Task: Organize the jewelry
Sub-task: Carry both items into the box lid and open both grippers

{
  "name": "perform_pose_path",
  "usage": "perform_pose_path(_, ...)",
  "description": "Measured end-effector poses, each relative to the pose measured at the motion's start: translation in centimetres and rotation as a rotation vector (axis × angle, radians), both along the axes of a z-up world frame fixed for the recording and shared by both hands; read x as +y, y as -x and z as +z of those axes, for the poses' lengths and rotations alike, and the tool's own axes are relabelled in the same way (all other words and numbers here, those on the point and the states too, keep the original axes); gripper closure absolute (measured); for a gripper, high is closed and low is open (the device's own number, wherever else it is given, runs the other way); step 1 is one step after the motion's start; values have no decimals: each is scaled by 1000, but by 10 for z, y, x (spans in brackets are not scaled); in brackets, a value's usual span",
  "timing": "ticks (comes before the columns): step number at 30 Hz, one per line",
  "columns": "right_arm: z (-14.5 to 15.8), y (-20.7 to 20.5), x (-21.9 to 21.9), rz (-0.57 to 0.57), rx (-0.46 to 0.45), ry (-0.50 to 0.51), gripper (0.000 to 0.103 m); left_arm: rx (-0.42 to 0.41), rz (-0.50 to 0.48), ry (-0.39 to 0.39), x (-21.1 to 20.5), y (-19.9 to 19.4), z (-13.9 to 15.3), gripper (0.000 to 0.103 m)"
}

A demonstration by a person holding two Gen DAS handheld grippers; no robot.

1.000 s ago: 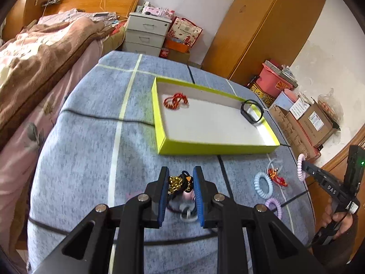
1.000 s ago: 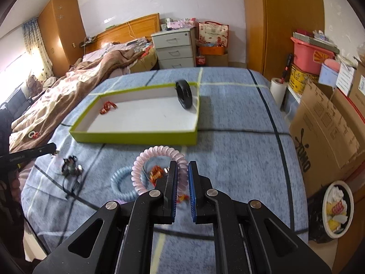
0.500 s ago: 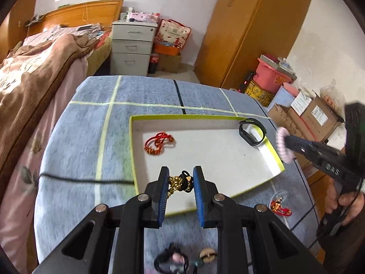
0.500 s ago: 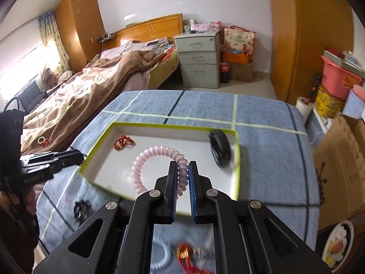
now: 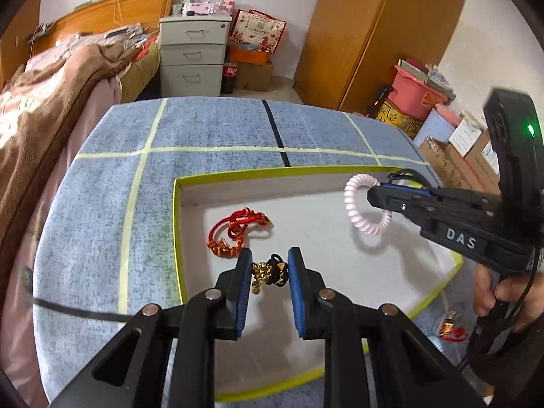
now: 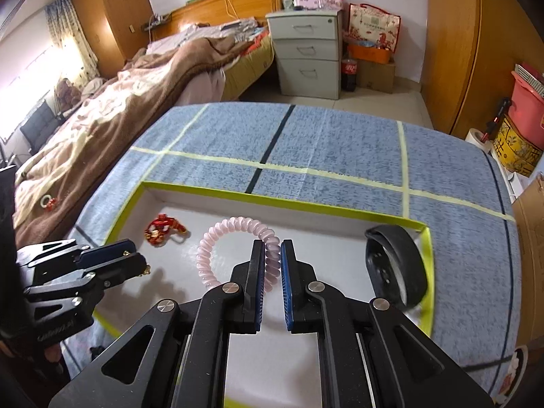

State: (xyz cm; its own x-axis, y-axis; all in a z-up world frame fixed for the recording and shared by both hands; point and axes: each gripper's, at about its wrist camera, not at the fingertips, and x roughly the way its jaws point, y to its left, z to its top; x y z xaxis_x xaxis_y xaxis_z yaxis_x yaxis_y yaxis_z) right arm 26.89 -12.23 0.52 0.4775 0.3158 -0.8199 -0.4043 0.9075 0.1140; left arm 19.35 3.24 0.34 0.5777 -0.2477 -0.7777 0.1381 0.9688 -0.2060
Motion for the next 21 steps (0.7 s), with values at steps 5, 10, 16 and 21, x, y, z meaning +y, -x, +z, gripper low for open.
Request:
perform_pose_path(5, -10, -9, 1, -2, 13, 25, 93, 20, 6, -7, 2, -5, -7, 81)
perform_pose_path(10, -15, -14, 4, -3, 20, 50, 93, 39, 8, -13, 2, -10, -13, 81)
perform_pose_path(16, -20, -17, 7, 0, 27, 71, 93, 37, 10, -18, 2, -13, -14, 80)
perform_pose_path(21, -24, -18, 7, -6, 39, 70, 93, 37, 16, -20, 2, -13, -15, 80)
